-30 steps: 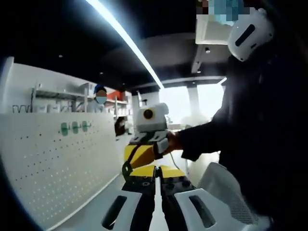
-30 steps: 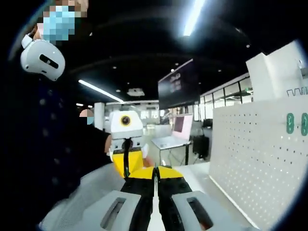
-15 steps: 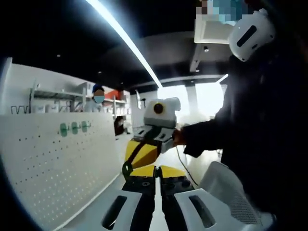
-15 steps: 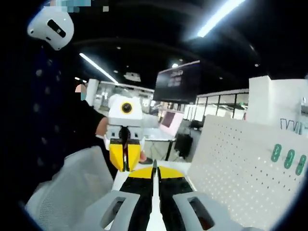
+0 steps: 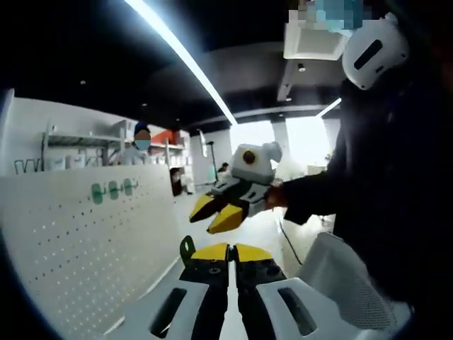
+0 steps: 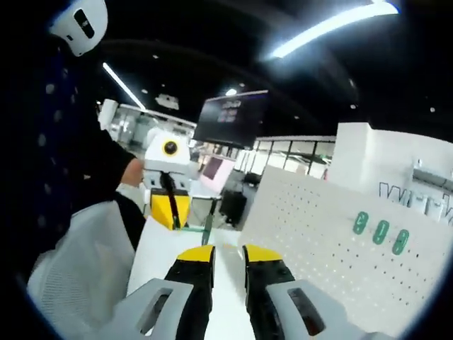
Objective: Insert the hook assembly into the mounting plate slot until the hook locks in place.
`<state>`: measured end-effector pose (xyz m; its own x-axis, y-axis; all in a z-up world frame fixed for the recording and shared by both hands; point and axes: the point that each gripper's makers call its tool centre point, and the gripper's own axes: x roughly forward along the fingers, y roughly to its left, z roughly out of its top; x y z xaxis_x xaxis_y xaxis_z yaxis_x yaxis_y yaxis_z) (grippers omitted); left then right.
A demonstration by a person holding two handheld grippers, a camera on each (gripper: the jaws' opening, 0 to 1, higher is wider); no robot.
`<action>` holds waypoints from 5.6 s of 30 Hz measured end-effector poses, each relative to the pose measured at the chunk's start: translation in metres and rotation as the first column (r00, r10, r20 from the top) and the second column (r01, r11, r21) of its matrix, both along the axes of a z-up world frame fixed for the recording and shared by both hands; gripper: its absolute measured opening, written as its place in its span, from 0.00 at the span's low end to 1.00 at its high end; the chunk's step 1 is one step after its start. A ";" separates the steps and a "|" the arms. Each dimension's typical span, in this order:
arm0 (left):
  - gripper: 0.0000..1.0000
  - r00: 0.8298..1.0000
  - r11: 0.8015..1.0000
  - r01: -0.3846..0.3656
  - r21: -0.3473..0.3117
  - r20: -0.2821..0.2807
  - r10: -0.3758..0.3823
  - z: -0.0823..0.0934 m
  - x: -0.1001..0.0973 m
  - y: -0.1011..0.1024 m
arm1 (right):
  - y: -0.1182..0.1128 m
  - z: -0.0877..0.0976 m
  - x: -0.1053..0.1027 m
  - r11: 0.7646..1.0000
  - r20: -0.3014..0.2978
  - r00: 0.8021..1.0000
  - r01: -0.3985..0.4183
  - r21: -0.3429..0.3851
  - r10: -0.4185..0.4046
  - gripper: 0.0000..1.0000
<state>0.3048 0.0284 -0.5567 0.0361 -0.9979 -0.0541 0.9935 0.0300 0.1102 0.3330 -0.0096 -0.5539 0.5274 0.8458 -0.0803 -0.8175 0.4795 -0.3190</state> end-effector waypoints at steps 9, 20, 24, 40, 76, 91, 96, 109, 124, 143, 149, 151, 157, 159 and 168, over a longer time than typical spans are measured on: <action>0.02 0.999 1.000 -0.003 0.019 0.036 0.002 0.008 0.034 -0.010 | -0.040 -0.001 -0.003 0.988 0.065 0.986 0.152 -0.006 -0.152 0.39; 0.02 0.992 0.999 -0.031 0.033 0.122 0.027 0.039 0.099 -0.029 | -0.065 -0.012 -0.009 0.969 0.013 0.970 0.243 0.033 -0.243 0.57; 0.02 0.990 0.999 -0.034 0.031 0.138 0.030 0.049 0.118 -0.035 | -0.069 -0.014 -0.012 0.965 -0.007 0.966 0.257 0.043 -0.257 0.64; 0.02 0.992 0.997 -0.021 0.070 0.126 0.012 0.048 0.168 -0.052 | -0.089 -0.020 -0.009 0.932 -0.044 0.933 0.359 0.046 -0.358 0.87; 0.02 0.996 0.995 -0.048 0.090 0.081 0.041 0.061 0.243 -0.059 | -0.109 -0.027 -0.006 0.889 -0.091 0.887 0.457 0.041 -0.452 0.95; 0.02 0.997 0.995 -0.041 0.089 0.069 0.035 0.057 0.250 -0.057 | -0.110 -0.031 -0.006 0.888 -0.103 0.885 0.459 0.028 -0.455 0.93; 0.04 0.992 0.995 -0.058 0.085 0.120 0.048 0.056 0.247 -0.060 | -0.108 -0.031 -0.005 0.891 -0.103 0.888 0.454 0.026 -0.449 0.92; 0.38 0.989 0.992 -0.113 0.056 0.097 0.108 0.062 0.237 -0.059 | -0.107 -0.028 -0.006 0.897 -0.097 0.895 0.441 0.036 -0.436 0.92; 0.66 0.985 0.986 -0.161 0.035 0.065 0.158 0.062 0.202 -0.046 | -0.100 -0.023 0.000 0.915 -0.085 0.914 0.401 0.044 -0.396 0.92; 0.71 0.947 0.948 -0.317 0.006 0.056 0.316 0.027 0.148 0.001 | -0.088 -0.018 0.006 0.939 -0.072 0.939 0.341 0.047 -0.337 0.92; 0.71 0.922 0.923 -0.385 0.013 0.060 0.384 0.008 0.130 0.016 | -0.086 -0.019 0.008 0.944 -0.071 0.944 0.326 0.049 -0.323 0.92; 0.71 0.914 0.915 -0.402 0.013 0.051 0.401 0.001 0.125 0.022 | -0.084 -0.020 0.007 0.946 -0.071 0.946 0.320 0.046 -0.316 0.92; 0.73 0.884 0.884 -0.467 -0.007 0.038 0.467 -0.008 0.110 0.040 | -0.082 -0.020 0.007 0.950 -0.073 0.950 0.309 0.048 -0.305 0.92; 0.73 0.872 0.872 -0.489 -0.021 0.019 0.489 -0.009 0.104 0.045 | -0.082 -0.021 0.007 0.951 -0.077 0.950 0.306 0.049 -0.302 0.92; 0.73 0.834 0.834 -0.552 -0.010 0.033 0.552 -0.018 0.079 0.064 | -0.076 -0.023 0.007 0.952 -0.085 0.951 0.302 0.051 -0.297 0.92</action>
<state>0.3837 0.0920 -0.5752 0.5822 -0.8119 -0.0433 0.8079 0.5718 0.1426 0.3396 -0.0859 -0.5768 0.7515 0.6547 -0.0812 -0.6539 0.7228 -0.2235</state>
